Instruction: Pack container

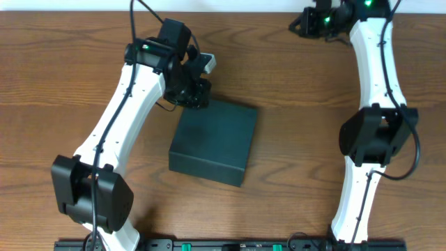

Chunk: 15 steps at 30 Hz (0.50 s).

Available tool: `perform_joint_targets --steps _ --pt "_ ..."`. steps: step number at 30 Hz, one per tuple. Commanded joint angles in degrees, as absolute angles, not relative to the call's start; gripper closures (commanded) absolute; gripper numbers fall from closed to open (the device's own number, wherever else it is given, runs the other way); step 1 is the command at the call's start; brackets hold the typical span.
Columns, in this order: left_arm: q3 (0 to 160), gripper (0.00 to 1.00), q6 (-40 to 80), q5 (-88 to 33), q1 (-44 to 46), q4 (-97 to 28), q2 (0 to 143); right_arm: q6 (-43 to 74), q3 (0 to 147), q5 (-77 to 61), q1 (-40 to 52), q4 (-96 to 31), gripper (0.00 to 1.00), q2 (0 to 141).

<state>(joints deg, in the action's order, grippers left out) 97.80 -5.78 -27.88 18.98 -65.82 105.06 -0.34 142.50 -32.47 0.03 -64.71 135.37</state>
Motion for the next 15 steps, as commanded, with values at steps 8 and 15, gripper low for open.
perform_joint_targets --steps 8,15 --pt "97.2 0.94 -10.0 -26.2 16.0 -67.6 105.7 -9.2 144.7 -23.5 1.2 -74.9 0.98 118.5" --pt "97.2 0.94 -18.1 -29.1 9.4 -72.2 102.9 -9.3 133.5 -23.3 0.8 -79.6 0.98 107.3"
